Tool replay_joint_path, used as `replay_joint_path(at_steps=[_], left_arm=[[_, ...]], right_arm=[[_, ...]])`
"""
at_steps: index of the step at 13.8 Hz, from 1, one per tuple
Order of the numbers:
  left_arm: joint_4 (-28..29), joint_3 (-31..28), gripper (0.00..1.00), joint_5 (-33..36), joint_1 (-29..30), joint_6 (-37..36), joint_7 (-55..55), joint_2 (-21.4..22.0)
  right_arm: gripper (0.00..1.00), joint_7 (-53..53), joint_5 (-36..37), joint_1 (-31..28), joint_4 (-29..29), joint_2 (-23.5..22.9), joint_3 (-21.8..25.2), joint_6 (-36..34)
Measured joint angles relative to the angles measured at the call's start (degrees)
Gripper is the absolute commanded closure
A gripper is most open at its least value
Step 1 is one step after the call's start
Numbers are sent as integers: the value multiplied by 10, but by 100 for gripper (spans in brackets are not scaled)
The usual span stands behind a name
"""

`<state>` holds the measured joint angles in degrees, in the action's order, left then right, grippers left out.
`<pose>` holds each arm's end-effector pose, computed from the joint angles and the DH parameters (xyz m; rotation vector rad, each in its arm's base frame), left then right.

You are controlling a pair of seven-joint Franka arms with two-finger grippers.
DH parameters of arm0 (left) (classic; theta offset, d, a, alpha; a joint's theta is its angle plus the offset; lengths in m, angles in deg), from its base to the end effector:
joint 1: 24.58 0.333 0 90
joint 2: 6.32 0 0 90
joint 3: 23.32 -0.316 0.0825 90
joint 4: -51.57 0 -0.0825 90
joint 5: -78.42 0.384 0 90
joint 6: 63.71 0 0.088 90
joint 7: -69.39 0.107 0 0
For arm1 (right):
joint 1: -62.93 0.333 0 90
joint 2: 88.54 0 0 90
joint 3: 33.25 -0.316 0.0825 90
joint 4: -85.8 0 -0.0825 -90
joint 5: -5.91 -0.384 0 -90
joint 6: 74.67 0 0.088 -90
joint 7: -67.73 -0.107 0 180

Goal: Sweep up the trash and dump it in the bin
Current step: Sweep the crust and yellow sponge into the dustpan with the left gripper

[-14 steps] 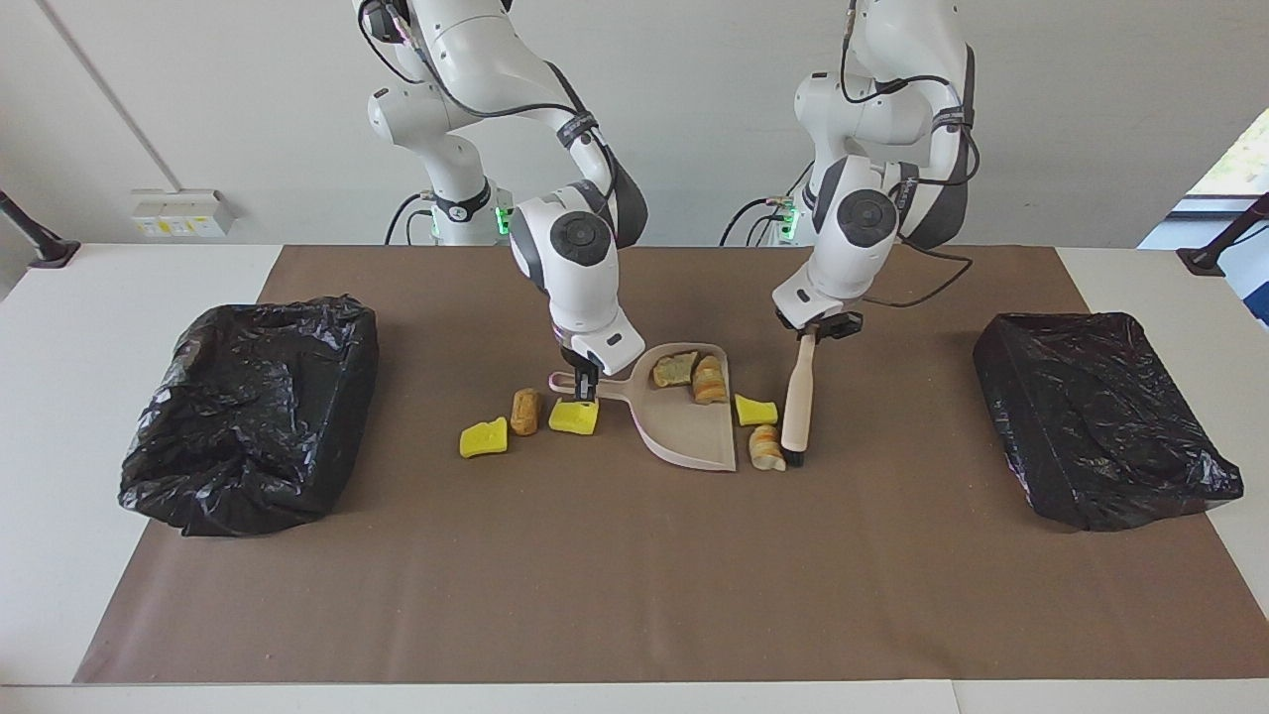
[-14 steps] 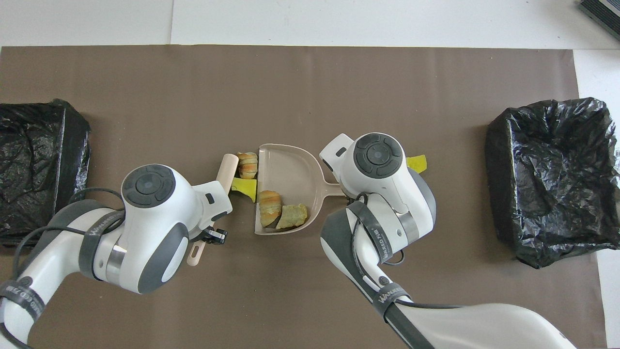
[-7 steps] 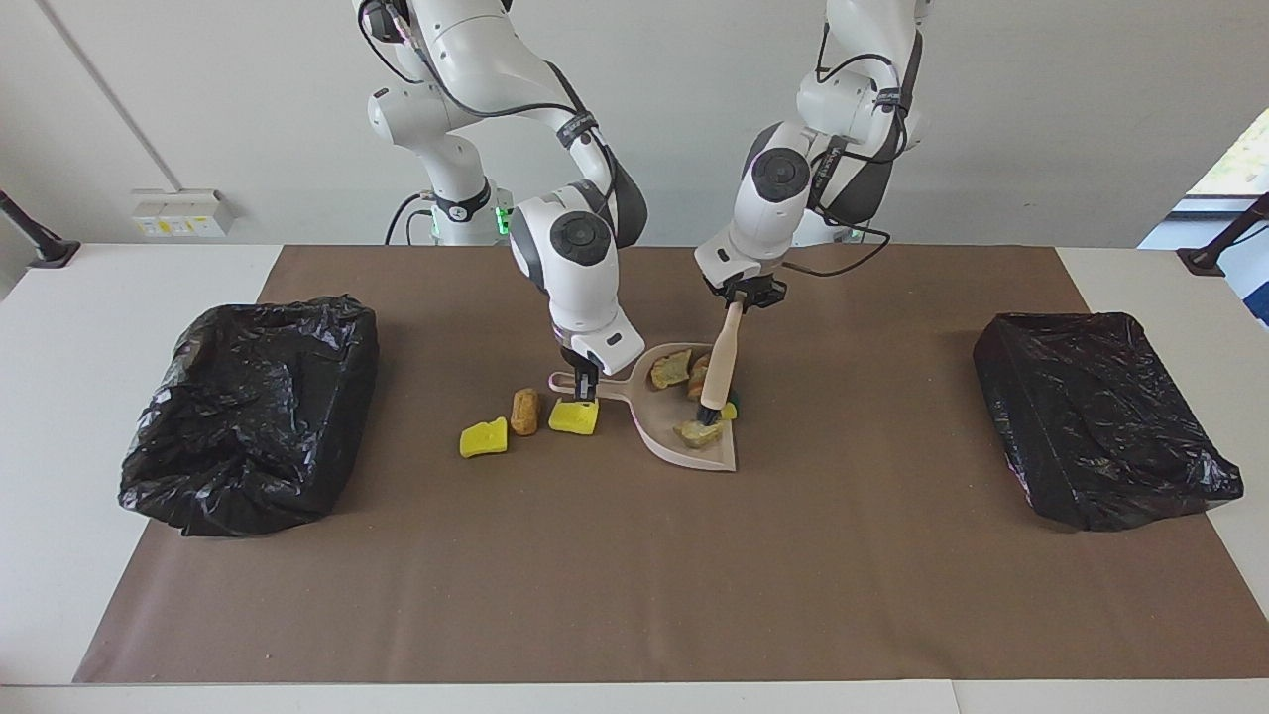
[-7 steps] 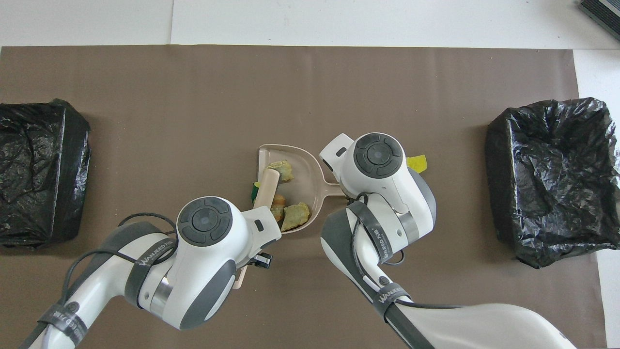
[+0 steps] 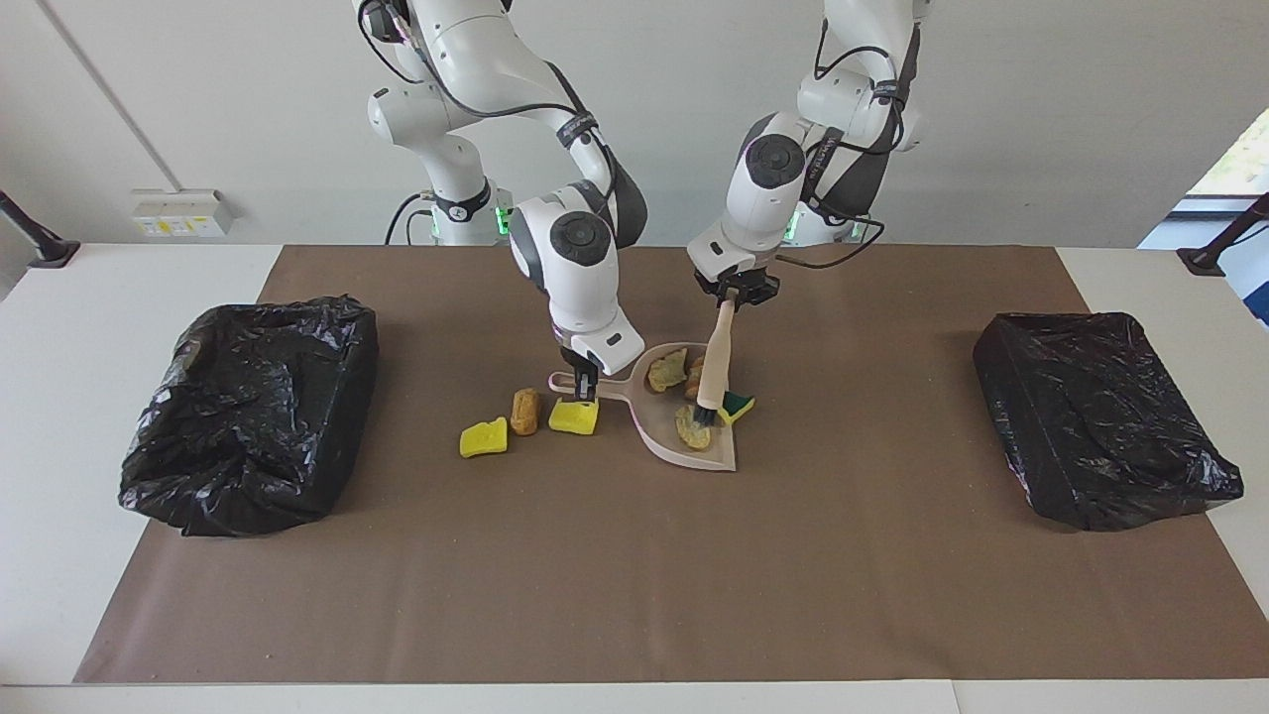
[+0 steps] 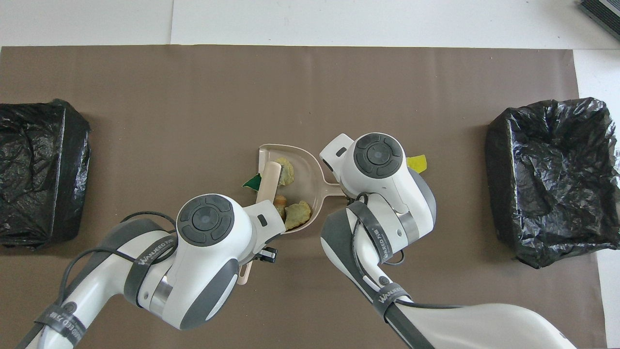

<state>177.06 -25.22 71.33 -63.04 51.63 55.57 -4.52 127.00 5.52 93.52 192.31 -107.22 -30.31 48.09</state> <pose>0.4050 -0.3094 0.3888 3.0494 -0.5168 -0.2761 0.5519 0.2915 0.3417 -2.2806 -2.1581 0.0680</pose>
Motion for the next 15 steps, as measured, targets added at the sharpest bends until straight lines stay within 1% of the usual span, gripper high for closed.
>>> replay_joint_path(at_steps=[10,15], left_arm=[[-21,-5,100,0,6,-1,-2,6],[-22,-12,100,-1,8,-40,-34,29]], right_arm=[[100,0,0,0,0,0,0,0],[100,0,0,0,0,0,0,0]])
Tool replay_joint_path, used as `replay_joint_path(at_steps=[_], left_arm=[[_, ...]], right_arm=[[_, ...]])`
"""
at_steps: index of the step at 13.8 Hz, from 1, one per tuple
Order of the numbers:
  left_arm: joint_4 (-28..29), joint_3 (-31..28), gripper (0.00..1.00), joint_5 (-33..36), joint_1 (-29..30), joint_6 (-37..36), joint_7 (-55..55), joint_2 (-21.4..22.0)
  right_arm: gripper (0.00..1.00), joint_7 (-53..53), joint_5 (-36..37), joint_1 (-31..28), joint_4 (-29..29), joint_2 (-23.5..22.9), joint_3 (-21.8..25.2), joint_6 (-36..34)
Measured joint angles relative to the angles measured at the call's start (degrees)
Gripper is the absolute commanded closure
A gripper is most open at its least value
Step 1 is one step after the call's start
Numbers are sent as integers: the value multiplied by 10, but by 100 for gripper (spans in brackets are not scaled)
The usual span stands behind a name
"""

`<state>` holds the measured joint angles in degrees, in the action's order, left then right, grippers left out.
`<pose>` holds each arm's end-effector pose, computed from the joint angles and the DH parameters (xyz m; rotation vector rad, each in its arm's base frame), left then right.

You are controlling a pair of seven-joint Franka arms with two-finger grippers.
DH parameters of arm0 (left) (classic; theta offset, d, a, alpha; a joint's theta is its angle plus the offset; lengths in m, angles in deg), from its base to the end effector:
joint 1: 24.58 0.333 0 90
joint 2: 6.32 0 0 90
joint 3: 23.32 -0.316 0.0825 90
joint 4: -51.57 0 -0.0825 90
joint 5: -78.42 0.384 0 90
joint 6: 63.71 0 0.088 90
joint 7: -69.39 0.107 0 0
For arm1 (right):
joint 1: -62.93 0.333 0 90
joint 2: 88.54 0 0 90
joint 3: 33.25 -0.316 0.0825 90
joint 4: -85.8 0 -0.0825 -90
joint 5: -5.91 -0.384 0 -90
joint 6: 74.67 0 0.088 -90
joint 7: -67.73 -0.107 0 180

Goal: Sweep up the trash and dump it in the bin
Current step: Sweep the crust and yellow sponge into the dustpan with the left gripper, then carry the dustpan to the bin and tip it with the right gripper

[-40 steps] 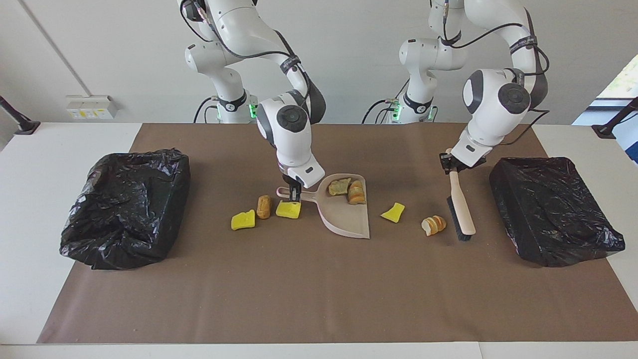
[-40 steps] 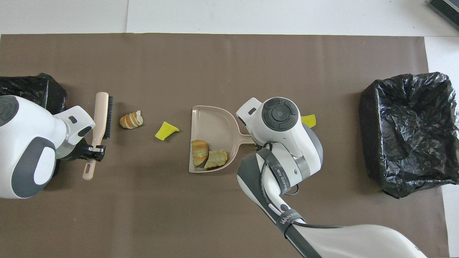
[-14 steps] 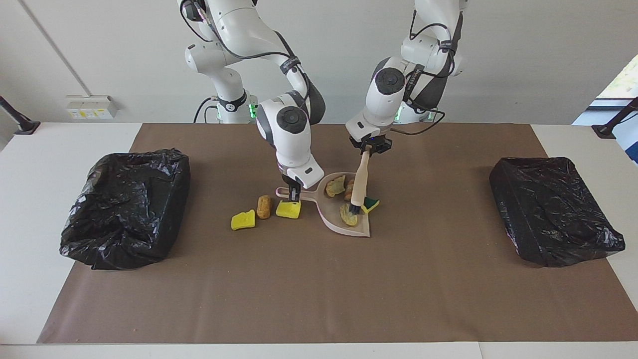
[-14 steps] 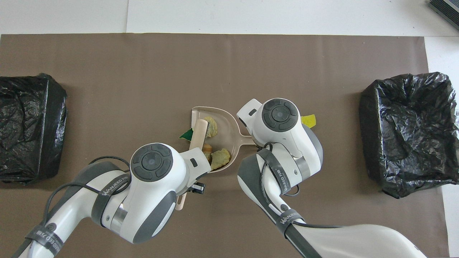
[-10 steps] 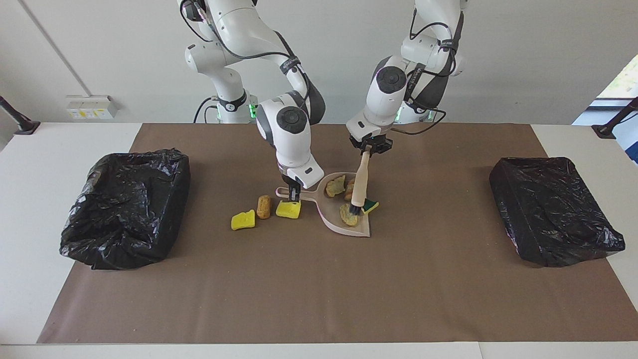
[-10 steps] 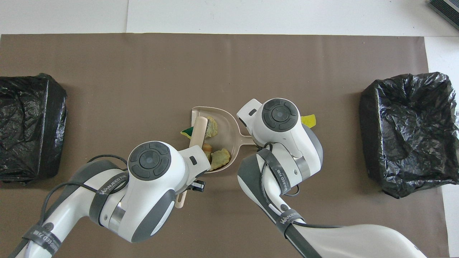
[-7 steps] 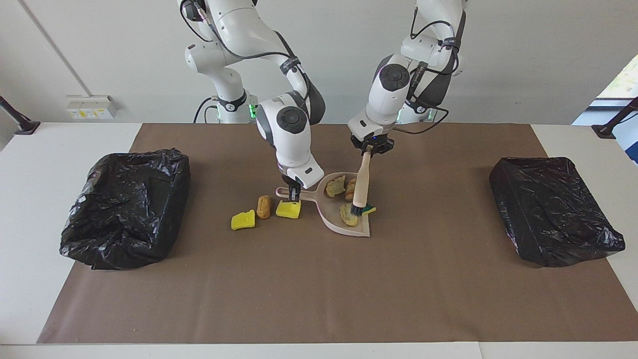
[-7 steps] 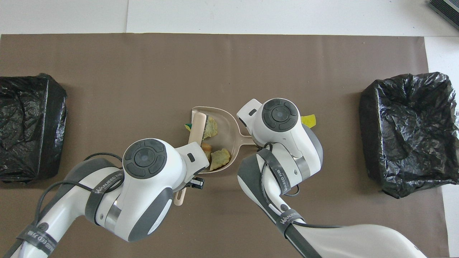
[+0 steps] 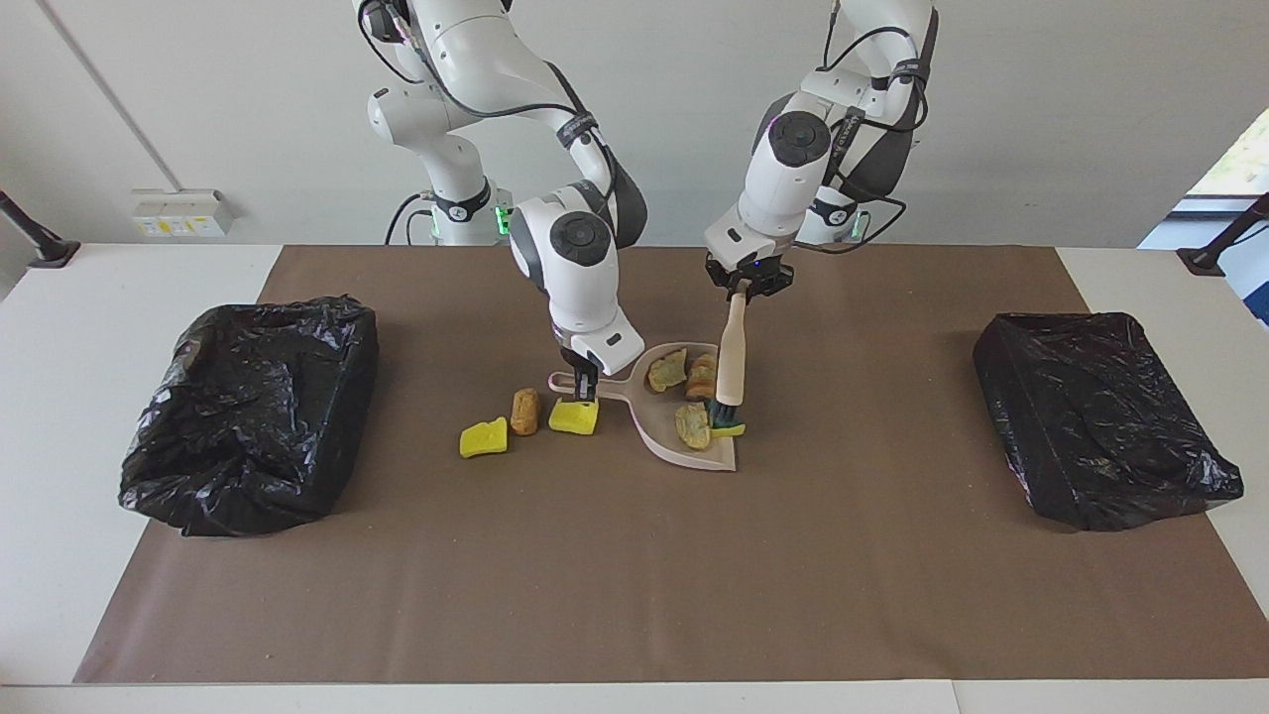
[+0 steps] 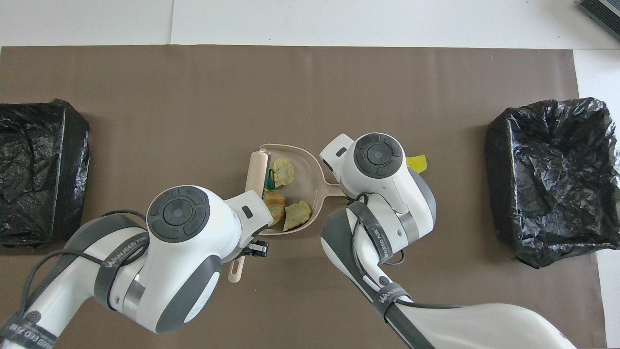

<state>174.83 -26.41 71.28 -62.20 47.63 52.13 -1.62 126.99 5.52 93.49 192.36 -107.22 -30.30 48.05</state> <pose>0.4132 -0.2941 0.4268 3.0567 -0.3828 -0.2543 0.5518 0.2910 0.3412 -2.2813 -2.1568 0.0704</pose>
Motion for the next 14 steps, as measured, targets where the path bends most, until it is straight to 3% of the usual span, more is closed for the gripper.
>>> replay_joint_path(at_steps=[4,9,14], left_arm=[[18,0,100,0,0,-1,-31,9],[78,9,100,-1,-5,4,-115,48],[117,21,100,-21,-105,36,-238,53]], right_arm=[[100,0,0,-8,-1,6,5,-21],[100,79,3,-80,-2,53,8,-88],[100,170,5,-161,-5,112,8,-103]])
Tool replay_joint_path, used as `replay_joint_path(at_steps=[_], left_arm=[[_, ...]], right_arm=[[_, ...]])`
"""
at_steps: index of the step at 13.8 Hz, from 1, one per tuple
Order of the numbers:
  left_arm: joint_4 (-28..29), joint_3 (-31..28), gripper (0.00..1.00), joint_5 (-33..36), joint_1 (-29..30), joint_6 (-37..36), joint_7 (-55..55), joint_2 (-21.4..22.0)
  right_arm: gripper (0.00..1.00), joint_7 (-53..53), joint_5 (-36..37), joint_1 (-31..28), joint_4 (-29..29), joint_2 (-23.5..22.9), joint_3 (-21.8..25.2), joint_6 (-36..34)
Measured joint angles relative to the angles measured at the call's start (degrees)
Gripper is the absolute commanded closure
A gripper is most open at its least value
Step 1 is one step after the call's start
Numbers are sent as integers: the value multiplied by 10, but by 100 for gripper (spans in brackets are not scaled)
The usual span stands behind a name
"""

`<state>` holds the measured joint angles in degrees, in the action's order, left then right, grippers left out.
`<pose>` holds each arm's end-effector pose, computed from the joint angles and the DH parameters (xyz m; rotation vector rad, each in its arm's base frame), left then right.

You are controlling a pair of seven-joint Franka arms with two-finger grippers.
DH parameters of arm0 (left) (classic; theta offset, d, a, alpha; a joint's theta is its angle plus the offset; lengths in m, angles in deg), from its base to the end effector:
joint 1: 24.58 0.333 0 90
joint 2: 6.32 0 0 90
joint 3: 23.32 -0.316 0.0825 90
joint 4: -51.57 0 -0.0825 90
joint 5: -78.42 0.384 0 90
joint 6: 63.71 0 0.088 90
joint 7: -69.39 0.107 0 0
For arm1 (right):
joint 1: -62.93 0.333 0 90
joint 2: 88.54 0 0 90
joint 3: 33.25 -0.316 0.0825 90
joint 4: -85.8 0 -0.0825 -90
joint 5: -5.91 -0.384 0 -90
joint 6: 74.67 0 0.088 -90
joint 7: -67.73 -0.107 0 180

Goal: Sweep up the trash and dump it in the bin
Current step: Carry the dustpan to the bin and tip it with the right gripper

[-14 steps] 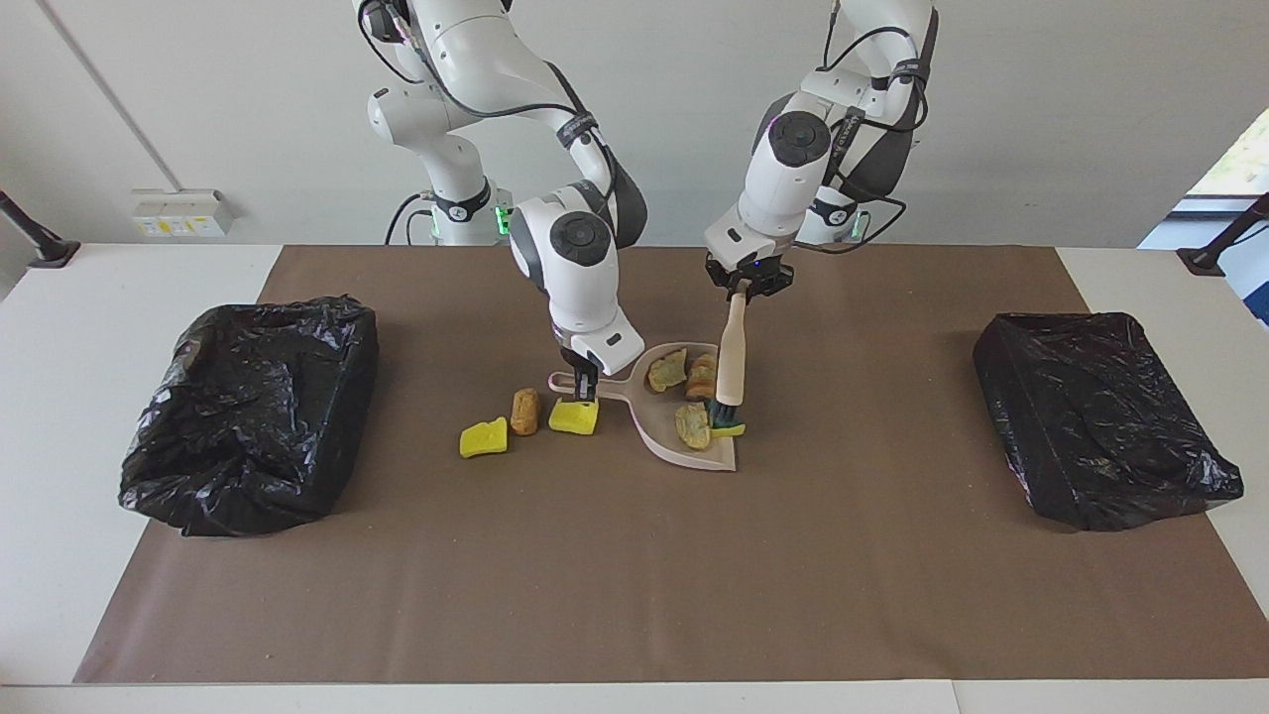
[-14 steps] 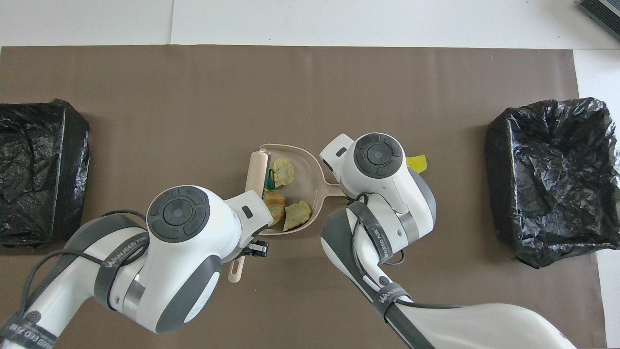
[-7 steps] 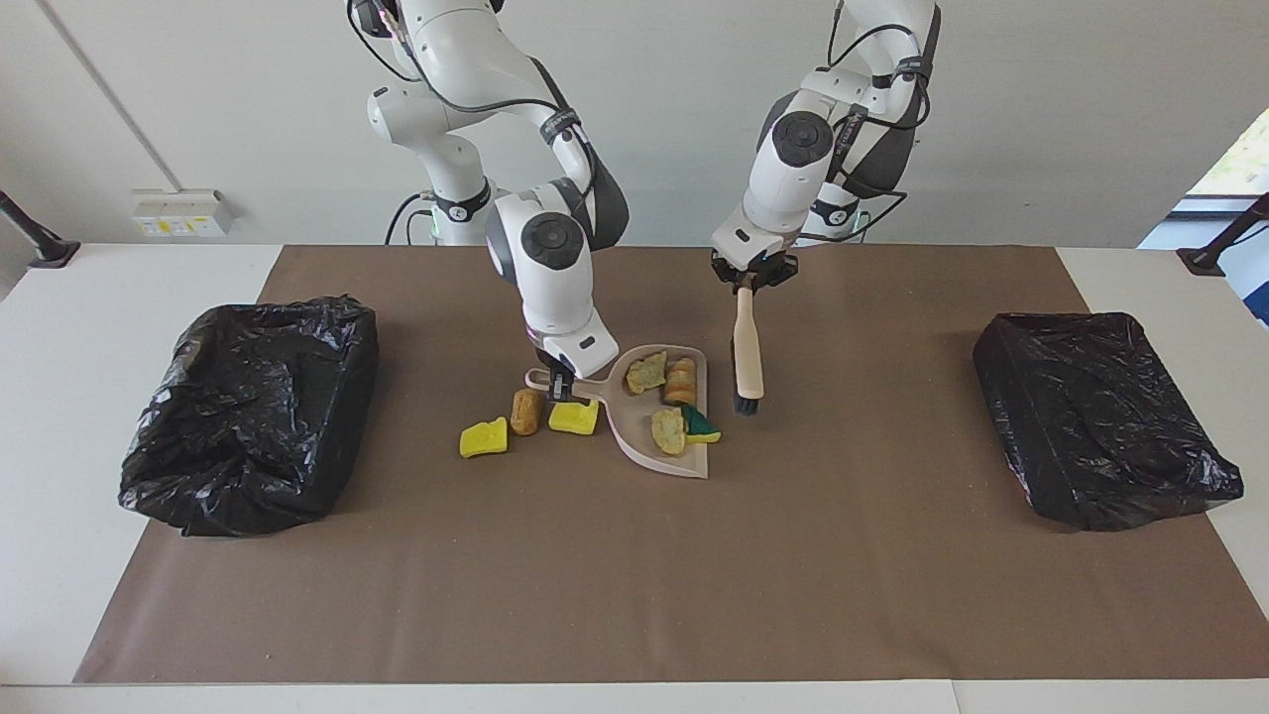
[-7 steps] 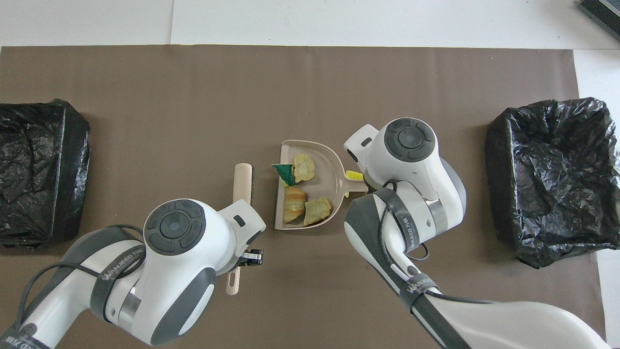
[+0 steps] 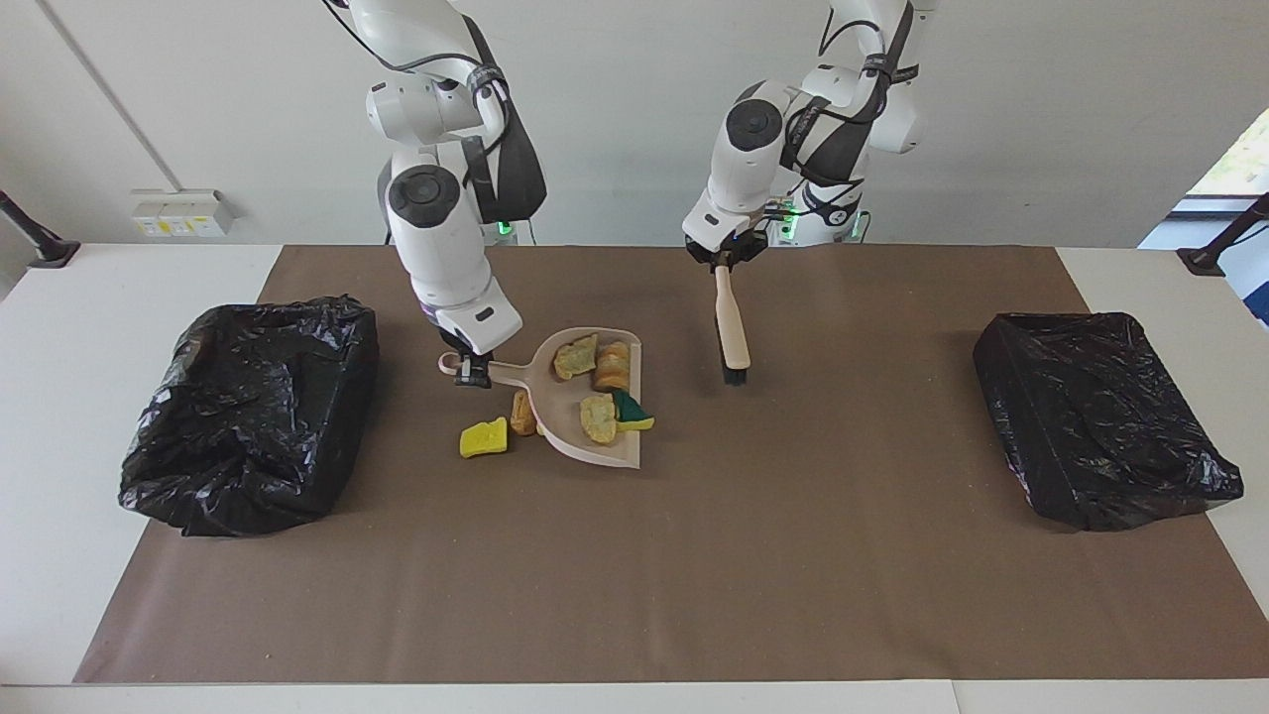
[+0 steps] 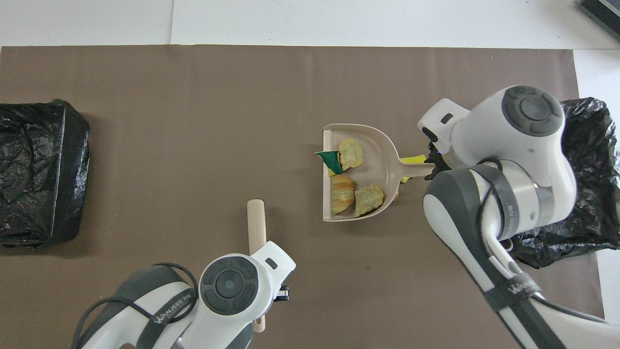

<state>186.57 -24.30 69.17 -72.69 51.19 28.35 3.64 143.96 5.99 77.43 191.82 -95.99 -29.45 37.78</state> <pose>0.3036 -0.3412 0.3854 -3.1011 0.0399 0.3525 0.5834 0.1115 0.4500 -2.2781 -2.1614 0.0315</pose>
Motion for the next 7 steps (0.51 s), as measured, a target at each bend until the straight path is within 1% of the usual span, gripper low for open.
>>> replay_joint_path(at_steps=[3,5,7], left_arm=[[27,2,100,-30,-56,51,-46,-7],[31,2,100,-43,-70,83,-58,-19],[31,0,100,-50,-70,92,-59,-25]], right_arm=[[100,50,1,-71,-13,25,1,-13],[100,81,2,-120,-31,34,2,-45],[100,114,3,-177,-52,36,3,-71]])
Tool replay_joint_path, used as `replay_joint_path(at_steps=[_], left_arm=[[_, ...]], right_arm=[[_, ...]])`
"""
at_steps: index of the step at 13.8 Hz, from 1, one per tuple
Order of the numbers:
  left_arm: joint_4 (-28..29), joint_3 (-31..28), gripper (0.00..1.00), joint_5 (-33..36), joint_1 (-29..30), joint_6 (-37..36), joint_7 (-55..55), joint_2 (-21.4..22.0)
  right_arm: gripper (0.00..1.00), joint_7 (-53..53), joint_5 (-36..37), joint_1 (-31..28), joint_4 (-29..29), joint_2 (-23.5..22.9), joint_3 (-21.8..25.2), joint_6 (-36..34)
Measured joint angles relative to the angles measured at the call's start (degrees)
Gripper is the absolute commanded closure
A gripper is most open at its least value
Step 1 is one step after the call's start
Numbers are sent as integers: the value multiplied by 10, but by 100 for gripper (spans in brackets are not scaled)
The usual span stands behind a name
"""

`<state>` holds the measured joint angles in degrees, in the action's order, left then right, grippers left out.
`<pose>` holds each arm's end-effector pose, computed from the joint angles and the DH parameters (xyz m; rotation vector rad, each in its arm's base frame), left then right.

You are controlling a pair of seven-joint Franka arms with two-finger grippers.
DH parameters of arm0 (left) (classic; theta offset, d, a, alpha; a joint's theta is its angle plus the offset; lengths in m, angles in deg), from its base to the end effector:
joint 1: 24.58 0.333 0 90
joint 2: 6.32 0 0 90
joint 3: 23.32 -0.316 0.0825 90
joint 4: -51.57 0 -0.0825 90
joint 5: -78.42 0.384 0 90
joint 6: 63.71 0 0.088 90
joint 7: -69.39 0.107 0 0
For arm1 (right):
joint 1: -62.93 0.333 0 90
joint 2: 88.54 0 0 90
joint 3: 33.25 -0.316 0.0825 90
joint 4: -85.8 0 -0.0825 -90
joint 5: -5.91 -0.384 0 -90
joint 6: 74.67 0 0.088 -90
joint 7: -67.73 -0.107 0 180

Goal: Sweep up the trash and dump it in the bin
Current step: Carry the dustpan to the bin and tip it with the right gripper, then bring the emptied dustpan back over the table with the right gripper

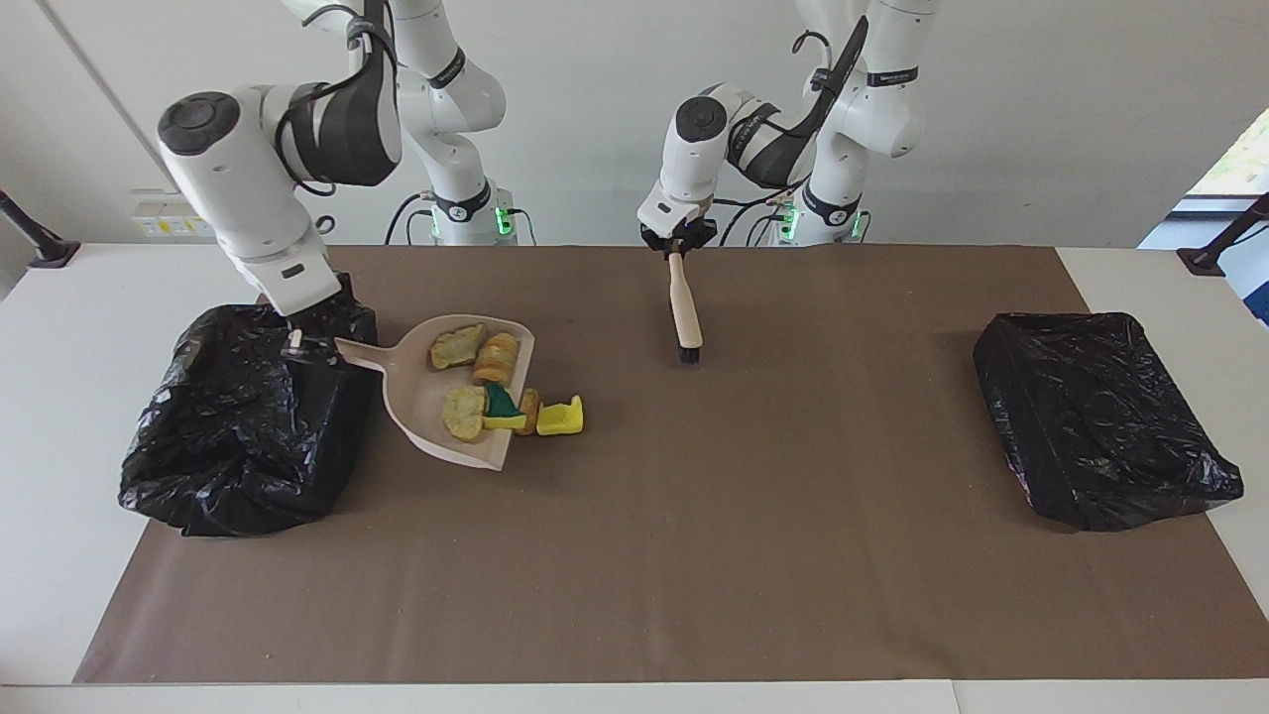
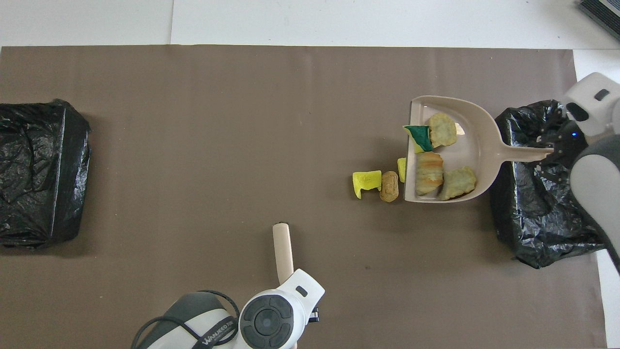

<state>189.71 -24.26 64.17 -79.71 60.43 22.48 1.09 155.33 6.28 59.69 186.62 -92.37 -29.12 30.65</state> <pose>0.2624 -0.3802 0.3535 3.0832 0.0380 -0.3512 0.5802 -0.0746 0.5196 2.3883 2.0160 -0.0002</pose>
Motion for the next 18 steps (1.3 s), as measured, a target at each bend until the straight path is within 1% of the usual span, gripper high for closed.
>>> replay_joint_path(at_steps=[4,7,10,12,14,15,16,17,18], left_arm=[[0,-1,100,-11,-1,0,0,-2],[0,1,100,-17,-3,0,0,-8],[0,1,100,-20,-19,0,0,-8],[0,1,100,-20,-23,0,0,-8],[0,1,100,-20,-32,0,2,-8],[0,1,92,-20,-37,0,2,-9],[0,1,64,-20,-39,0,2,-9],[0,1,57,-20,-40,0,1,-10],[0,1,54,-20,-40,0,1,-10]], right_arm=[[100,88,31,-124,-16,-1,2,-10],[100,162,88,-182,-26,-1,2,1],[100,204,204,-187,-27,-3,-4,25],[100,207,272,-168,-23,-6,-13,40],[100,199,310,-137,-20,-7,-14,46],[100,181,324,-125,-19,-7,-15,47],[100,151,341,-115,-18,-7,-15,47],[100,110,363,-106,-17,-7,-15,46],[100,70,380,-99,-16,-7,-15,45]])
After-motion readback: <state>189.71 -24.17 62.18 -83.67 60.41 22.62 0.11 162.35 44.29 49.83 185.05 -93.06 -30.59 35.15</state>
